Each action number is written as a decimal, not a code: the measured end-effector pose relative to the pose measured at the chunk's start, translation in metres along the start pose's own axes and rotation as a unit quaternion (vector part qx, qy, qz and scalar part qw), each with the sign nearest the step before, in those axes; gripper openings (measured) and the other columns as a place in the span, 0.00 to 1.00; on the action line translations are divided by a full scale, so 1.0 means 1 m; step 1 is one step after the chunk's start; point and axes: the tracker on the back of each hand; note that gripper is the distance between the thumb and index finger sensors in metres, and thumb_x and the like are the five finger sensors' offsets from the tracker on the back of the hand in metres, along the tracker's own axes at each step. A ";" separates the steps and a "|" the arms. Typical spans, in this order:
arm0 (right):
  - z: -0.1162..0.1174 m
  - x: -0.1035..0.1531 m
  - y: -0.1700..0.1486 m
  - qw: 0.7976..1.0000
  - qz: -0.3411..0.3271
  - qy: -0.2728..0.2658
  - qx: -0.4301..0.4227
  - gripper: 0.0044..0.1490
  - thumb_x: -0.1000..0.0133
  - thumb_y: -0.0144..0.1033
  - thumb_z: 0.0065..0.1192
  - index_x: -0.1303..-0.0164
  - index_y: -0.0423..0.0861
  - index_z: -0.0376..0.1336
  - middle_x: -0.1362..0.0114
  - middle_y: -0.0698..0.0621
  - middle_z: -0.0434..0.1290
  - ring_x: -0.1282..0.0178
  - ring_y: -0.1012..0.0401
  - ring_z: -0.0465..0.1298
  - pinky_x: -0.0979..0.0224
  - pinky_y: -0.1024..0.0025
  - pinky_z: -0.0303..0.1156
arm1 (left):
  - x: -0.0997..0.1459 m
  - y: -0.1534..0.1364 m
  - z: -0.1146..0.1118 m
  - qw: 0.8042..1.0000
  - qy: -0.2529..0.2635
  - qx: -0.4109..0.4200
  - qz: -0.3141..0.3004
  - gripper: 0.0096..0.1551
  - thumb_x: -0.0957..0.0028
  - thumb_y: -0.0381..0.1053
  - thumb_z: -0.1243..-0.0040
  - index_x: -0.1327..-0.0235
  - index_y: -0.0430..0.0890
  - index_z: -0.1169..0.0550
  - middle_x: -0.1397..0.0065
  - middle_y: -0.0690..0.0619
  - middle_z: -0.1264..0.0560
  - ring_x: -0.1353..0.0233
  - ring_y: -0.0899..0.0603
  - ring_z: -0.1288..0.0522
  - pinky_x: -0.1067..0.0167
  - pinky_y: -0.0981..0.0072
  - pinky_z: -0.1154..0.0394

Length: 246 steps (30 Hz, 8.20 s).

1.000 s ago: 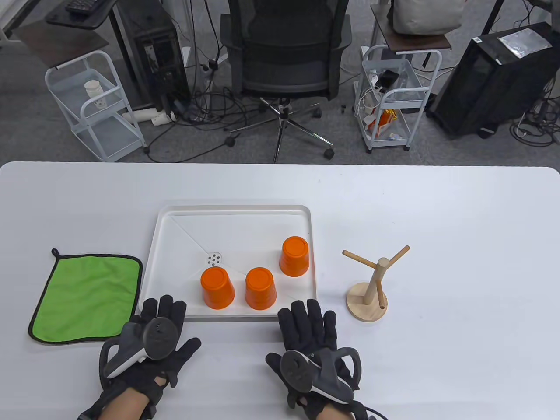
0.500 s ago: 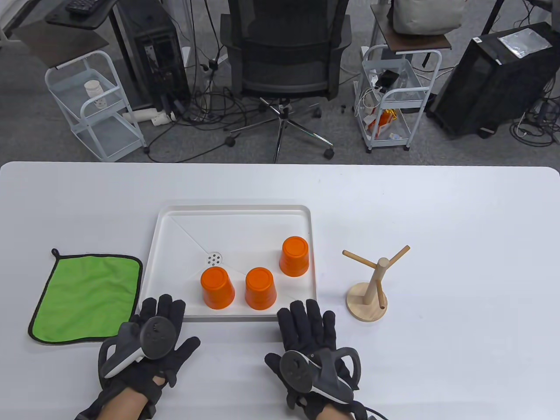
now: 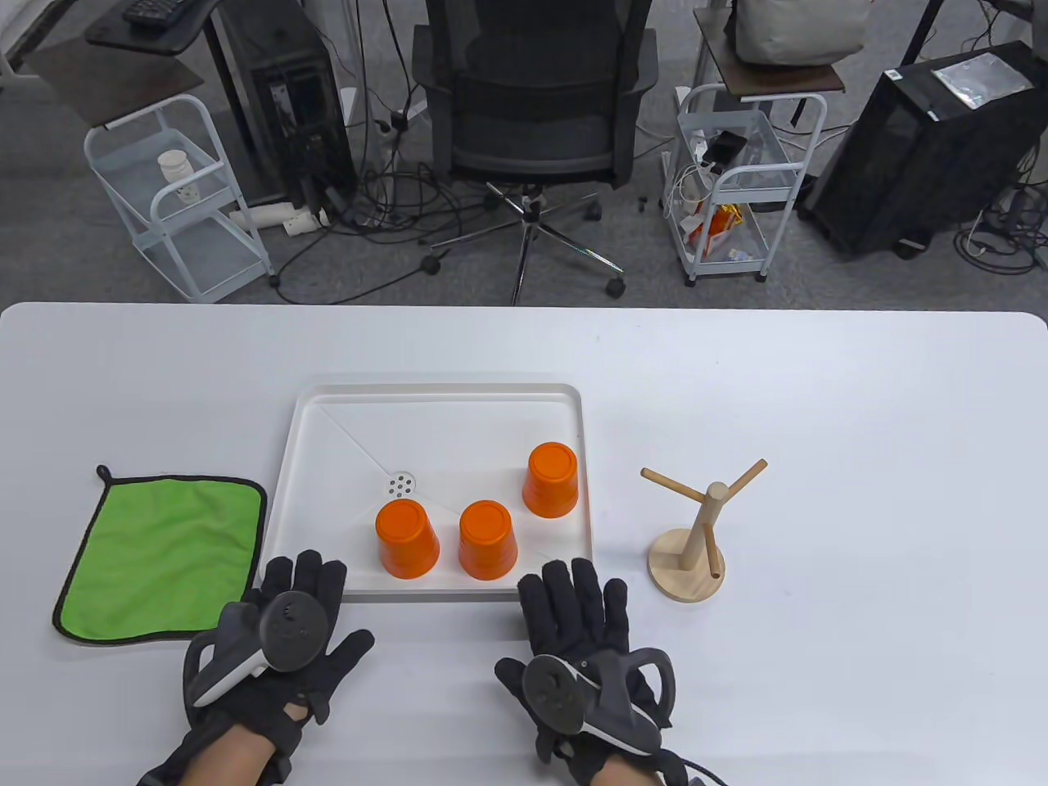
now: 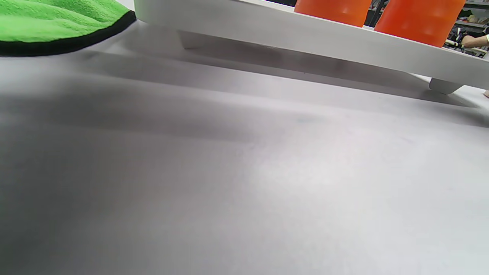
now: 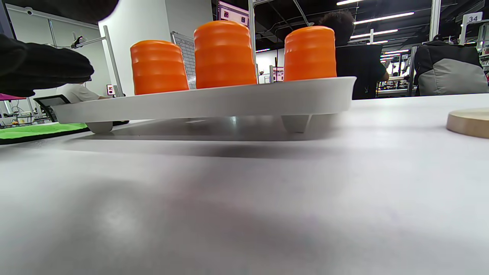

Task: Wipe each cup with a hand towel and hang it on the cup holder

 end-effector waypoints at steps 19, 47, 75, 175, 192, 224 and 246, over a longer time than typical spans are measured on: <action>-0.028 -0.067 0.024 0.998 -0.037 -0.001 0.042 0.55 0.46 0.66 0.48 0.19 0.45 0.39 0.12 0.39 0.45 0.16 0.34 0.49 0.19 0.33 0.46 | -0.001 -0.001 0.000 1.000 -0.010 0.008 -0.005 0.55 0.57 0.79 0.66 0.24 0.53 0.63 0.16 0.50 0.68 0.18 0.35 0.68 0.24 0.32 0.59; -0.014 -0.139 0.043 0.992 -0.010 0.058 0.115 0.46 0.46 0.63 0.51 0.20 0.60 0.43 0.13 0.39 0.50 0.27 0.38 0.66 0.23 0.36 0.59 | -0.002 -0.007 0.001 0.998 -0.032 0.049 -0.017 0.55 0.57 0.78 0.65 0.23 0.53 0.62 0.16 0.50 0.68 0.19 0.34 0.69 0.24 0.31 0.59; -0.037 -0.091 0.025 0.997 -0.019 -0.078 0.000 0.44 0.46 0.53 0.52 0.23 0.48 0.46 0.21 0.34 0.58 0.39 0.40 0.75 0.31 0.37 0.66 | -0.002 -0.012 0.003 0.997 -0.031 0.066 -0.016 0.55 0.57 0.78 0.65 0.23 0.53 0.62 0.16 0.50 0.68 0.19 0.34 0.69 0.24 0.31 0.58; -0.016 -0.019 0.001 0.931 -0.003 -0.095 -0.353 0.47 0.44 0.59 0.46 0.26 0.40 0.45 0.27 0.34 0.64 0.44 0.46 0.81 0.34 0.44 0.73 | 0.002 -0.133 0.045 0.958 0.083 0.150 0.229 0.35 0.52 0.63 0.48 0.31 0.53 0.29 0.27 0.50 0.24 0.26 0.39 0.25 0.29 0.41 0.32; -0.016 -0.018 0.004 0.922 -0.020 -0.088 -0.377 0.46 0.44 0.59 0.45 0.25 0.40 0.44 0.26 0.34 0.64 0.43 0.46 0.80 0.33 0.44 0.73 | 0.046 -0.089 0.061 0.914 0.062 0.399 0.038 0.34 0.50 0.62 0.53 0.35 0.47 0.27 0.33 0.48 0.19 0.31 0.39 0.20 0.32 0.41 0.29; -0.015 -0.016 0.014 0.887 -0.061 -0.054 -0.455 0.46 0.42 0.58 0.42 0.24 0.39 0.42 0.25 0.34 0.63 0.41 0.46 0.80 0.31 0.44 0.72 | 0.026 0.030 0.020 0.757 -0.255 0.534 -0.276 0.38 0.44 0.65 0.63 0.22 0.57 0.53 0.13 0.54 0.46 0.17 0.26 0.55 0.28 0.25 0.57; -0.017 -0.015 0.011 0.869 -0.063 -0.048 -0.488 0.47 0.42 0.59 0.42 0.25 0.38 0.44 0.28 0.34 0.65 0.44 0.47 0.82 0.33 0.45 0.74 | 0.003 0.055 0.007 0.722 -0.302 0.491 -0.382 0.46 0.51 0.72 0.55 0.19 0.59 0.49 0.10 0.59 0.53 0.15 0.33 0.72 0.26 0.27 0.71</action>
Point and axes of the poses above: the tracker on the back of each hand, its own y axis roughly to the thumb side, its own x axis roughly from the fingertips to the wrist, z = x × y
